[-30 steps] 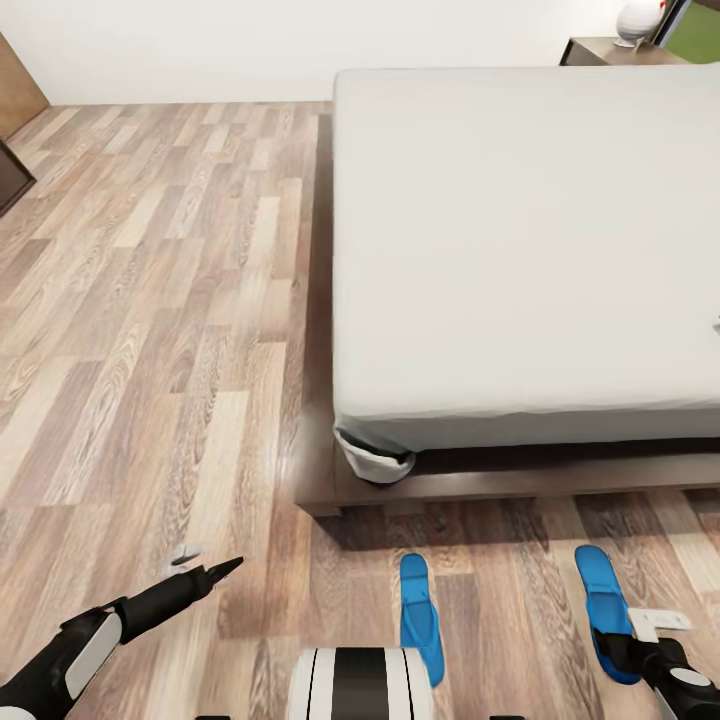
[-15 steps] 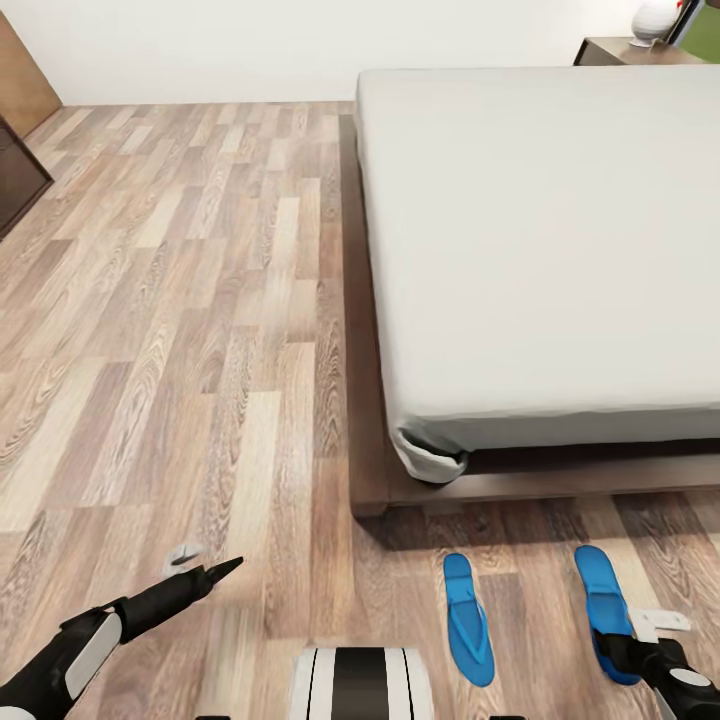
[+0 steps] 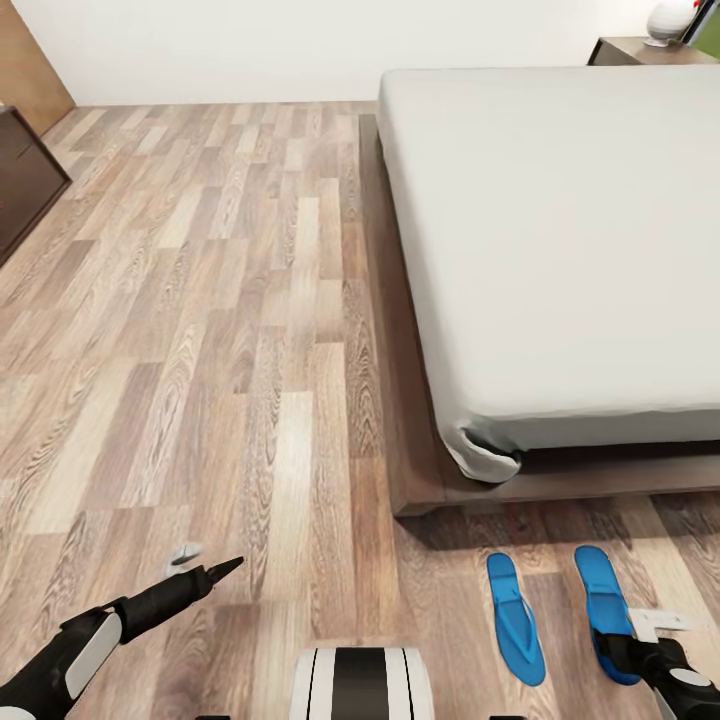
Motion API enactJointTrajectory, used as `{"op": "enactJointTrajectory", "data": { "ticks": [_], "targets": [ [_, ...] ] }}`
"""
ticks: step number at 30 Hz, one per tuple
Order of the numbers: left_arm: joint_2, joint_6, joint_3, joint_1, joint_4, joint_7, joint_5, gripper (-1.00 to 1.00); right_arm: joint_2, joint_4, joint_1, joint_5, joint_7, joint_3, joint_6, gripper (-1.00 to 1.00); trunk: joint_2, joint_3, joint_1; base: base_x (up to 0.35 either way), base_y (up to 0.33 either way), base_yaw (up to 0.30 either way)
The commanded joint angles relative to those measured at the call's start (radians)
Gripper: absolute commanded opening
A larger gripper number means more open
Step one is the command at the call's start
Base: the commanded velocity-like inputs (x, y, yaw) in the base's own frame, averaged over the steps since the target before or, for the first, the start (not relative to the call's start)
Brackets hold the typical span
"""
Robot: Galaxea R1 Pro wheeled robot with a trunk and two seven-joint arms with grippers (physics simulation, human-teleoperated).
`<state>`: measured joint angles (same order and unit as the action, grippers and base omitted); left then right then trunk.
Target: In the bedroom, move the book from the bed onto either nightstand, and place the two sandals side by side next to the bed.
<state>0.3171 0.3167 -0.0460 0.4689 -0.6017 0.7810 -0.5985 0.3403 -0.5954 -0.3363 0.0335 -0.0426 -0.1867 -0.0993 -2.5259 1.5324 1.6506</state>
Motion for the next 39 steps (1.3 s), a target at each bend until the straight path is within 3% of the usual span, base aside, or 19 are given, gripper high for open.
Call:
{"op": "enactJointTrajectory", "data": {
  "ticks": [1, 24, 39],
  "targets": [
    [0.001, 0.007, -0.005, 0.001, 0.000, 0.000, -0.010, 1.00, 0.000, -0.003, 0.000, 0.003, 0.001, -0.004, -0.007, -1.00, 0.000, 0.001, 0.000, 0.000, 0.232, 0.000],
    [0.001, 0.007, -0.005, 0.001, 0.000, -0.002, -0.010, 1.00, 0.000, -0.003, 0.000, 0.003, 0.001, -0.004, -0.007, -1.00, 0.000, 0.001, 0.000, 0.047, 0.109, 0.000],
    [0.001, 0.007, -0.005, 0.001, 0.000, -0.002, -0.010, 1.00, -0.001, -0.003, 0.000, 0.003, 0.001, -0.002, -0.007, -1.00, -0.004, 0.059, 0.007, 0.000, 0.000, 0.000]
  ]
}}
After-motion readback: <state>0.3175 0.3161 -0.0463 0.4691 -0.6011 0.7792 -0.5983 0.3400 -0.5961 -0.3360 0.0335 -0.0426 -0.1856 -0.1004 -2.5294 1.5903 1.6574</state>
